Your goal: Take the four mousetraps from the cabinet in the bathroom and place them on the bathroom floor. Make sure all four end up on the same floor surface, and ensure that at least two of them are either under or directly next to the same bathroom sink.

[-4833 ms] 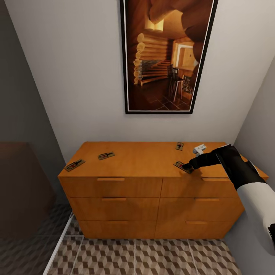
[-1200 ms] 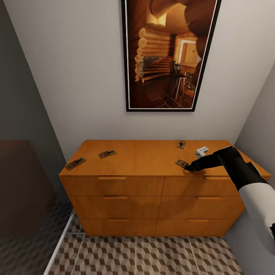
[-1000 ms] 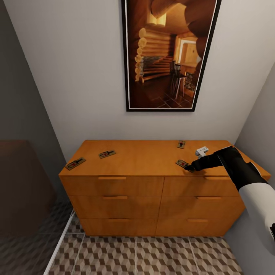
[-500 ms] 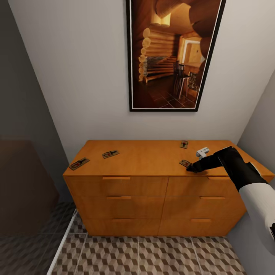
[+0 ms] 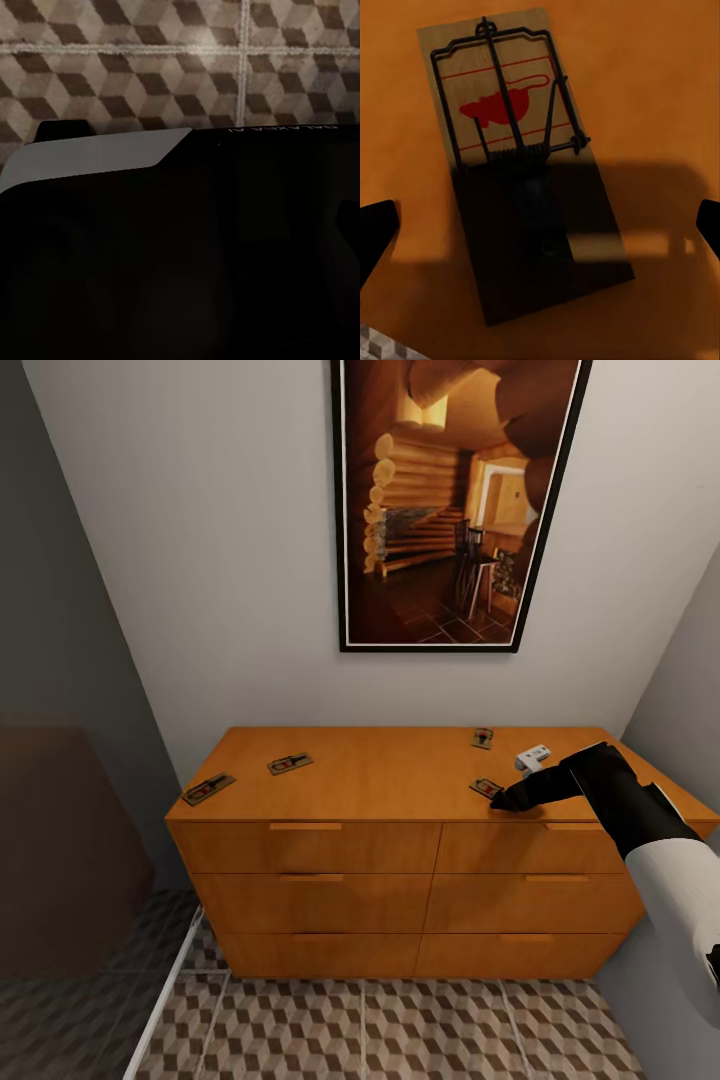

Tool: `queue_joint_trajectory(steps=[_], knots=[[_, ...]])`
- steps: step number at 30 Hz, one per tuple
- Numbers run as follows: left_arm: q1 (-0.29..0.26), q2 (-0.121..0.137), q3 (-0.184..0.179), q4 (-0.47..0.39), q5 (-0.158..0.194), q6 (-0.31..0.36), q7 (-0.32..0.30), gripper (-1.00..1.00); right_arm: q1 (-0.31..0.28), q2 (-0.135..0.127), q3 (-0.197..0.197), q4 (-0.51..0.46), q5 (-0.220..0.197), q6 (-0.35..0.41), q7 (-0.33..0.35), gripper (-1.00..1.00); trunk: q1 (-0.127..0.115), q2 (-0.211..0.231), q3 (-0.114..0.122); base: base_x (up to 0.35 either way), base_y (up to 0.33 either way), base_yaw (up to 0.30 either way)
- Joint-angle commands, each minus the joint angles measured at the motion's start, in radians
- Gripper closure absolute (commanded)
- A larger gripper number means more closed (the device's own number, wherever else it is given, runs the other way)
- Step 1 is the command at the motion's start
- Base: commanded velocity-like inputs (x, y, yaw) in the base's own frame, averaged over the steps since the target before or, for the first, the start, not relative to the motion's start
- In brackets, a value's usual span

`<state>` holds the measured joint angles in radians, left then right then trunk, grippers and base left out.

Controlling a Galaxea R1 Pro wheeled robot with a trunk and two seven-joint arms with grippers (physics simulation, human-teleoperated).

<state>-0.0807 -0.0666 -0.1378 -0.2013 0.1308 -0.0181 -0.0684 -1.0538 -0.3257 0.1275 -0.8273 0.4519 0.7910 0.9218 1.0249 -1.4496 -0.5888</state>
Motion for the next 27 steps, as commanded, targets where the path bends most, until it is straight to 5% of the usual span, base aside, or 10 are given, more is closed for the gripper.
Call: queue_joint_trajectory(steps=[1,27], knots=[[-0.001,0.001,-0.008,0.0,0.01,-0.002,-0.001,-1.0,0.0,-0.001,0.003,0.007,0.028,-0.006,0.008,-1.0,0.0,0.0,-0.001,0.0,0.0,0.0],[-0.001,-0.001,-0.008,0.0,0.01,-0.002,-0.001,-1.0,0.0,-0.001,0.003,0.008,0.03,-0.006,0.008,-1.0,0.0,0.0,-0.001,0.0,0.0,0.0]])
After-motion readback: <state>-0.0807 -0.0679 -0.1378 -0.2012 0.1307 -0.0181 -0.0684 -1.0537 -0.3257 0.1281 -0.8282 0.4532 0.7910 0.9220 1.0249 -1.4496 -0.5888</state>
